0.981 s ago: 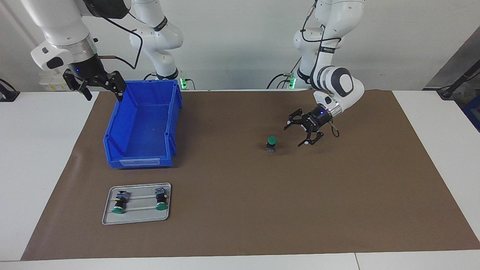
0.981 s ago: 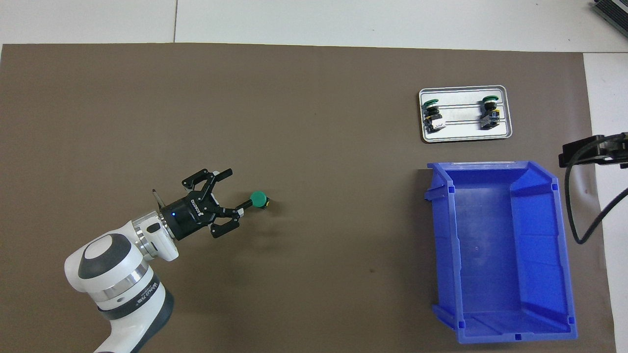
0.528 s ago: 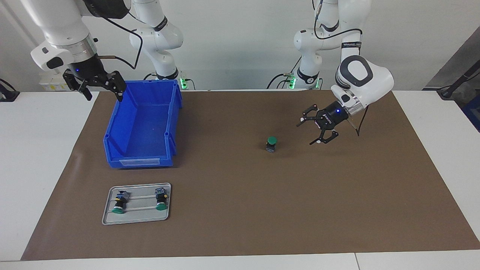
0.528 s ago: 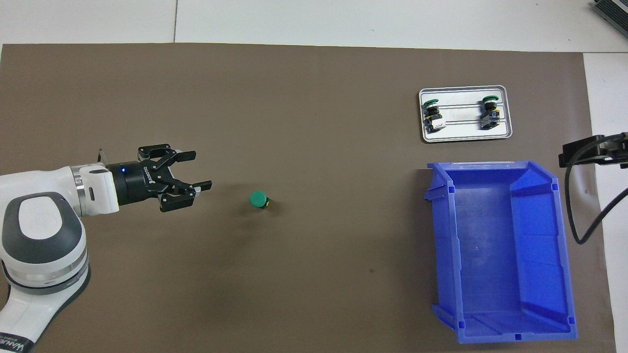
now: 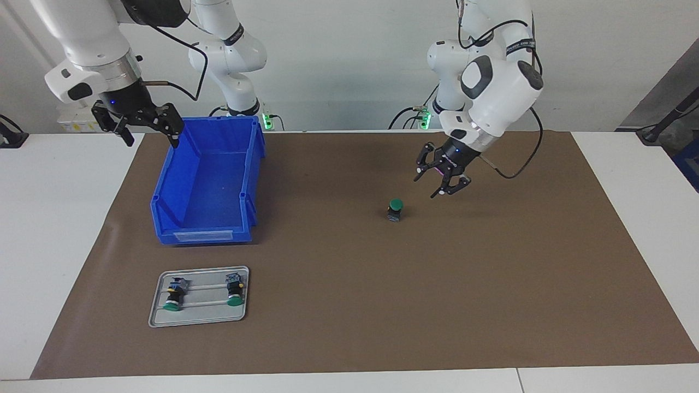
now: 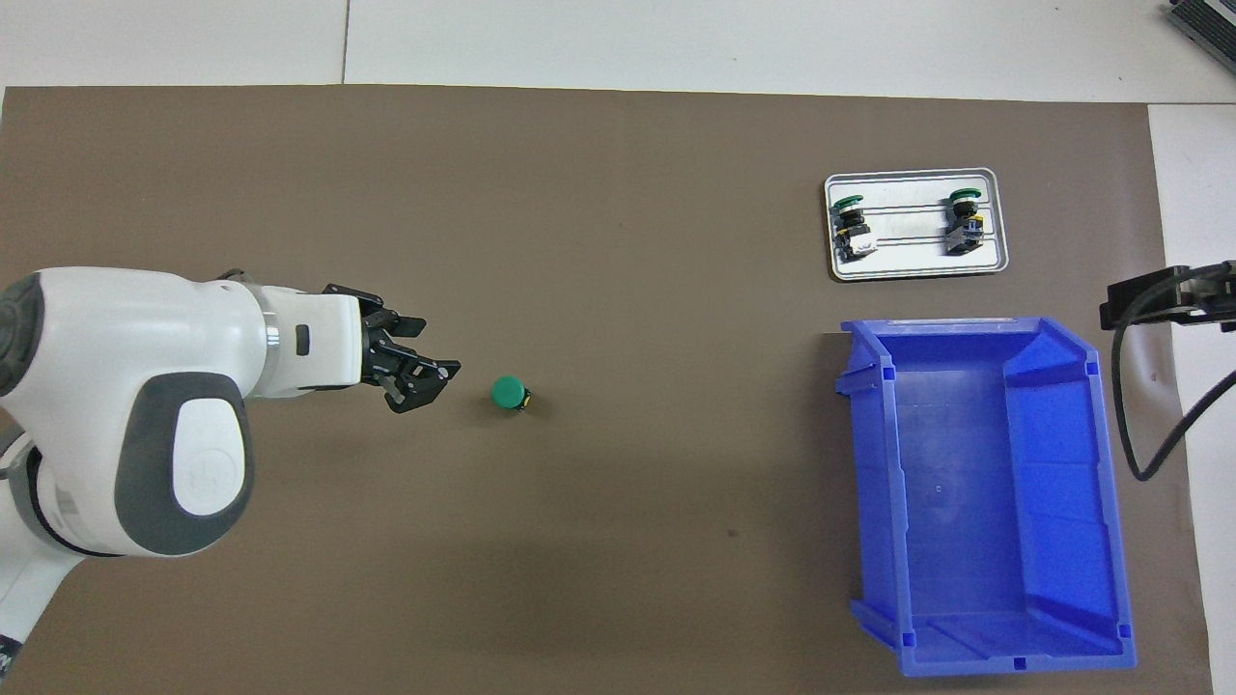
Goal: Place and press button with both arms
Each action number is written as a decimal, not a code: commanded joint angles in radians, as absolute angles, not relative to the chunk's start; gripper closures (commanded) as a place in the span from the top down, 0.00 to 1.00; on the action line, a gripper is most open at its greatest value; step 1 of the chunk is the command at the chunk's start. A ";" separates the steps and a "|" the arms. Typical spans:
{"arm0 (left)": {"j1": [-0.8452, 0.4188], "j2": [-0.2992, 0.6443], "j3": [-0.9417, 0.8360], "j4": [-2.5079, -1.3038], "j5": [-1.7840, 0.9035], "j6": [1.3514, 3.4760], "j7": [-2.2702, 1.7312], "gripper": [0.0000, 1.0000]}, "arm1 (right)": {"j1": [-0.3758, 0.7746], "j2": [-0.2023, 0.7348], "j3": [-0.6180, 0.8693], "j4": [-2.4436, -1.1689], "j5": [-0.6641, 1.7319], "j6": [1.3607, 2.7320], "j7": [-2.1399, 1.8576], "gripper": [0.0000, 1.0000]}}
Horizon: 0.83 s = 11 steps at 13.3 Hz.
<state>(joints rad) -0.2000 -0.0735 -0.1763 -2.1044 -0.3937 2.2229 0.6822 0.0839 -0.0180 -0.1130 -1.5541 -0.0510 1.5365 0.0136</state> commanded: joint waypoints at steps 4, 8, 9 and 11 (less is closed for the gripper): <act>-0.322 -0.019 -0.163 -2.102 -0.164 2.233 0.370 0.00 | 0.080 -0.044 -0.109 -1.585 -0.044 1.543 0.020 1.00; -0.351 0.049 -0.163 -2.102 -0.049 2.287 0.310 0.00 | 0.080 -0.044 -0.109 -1.585 -0.044 1.543 0.020 1.00; -0.360 0.060 -0.164 -2.109 -0.034 2.295 0.304 0.00 | 0.080 -0.044 -0.109 -1.585 -0.044 1.543 0.020 1.00; -0.373 0.074 -0.163 -2.118 -0.032 2.319 0.302 0.00 | 0.080 -0.044 -0.109 -1.585 -0.044 1.543 0.020 1.00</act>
<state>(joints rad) -0.3435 0.0624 -0.1773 -2.1057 -0.0604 2.2834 0.3305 0.0839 -0.0180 -0.1130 -1.5541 -0.0510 1.5365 0.0135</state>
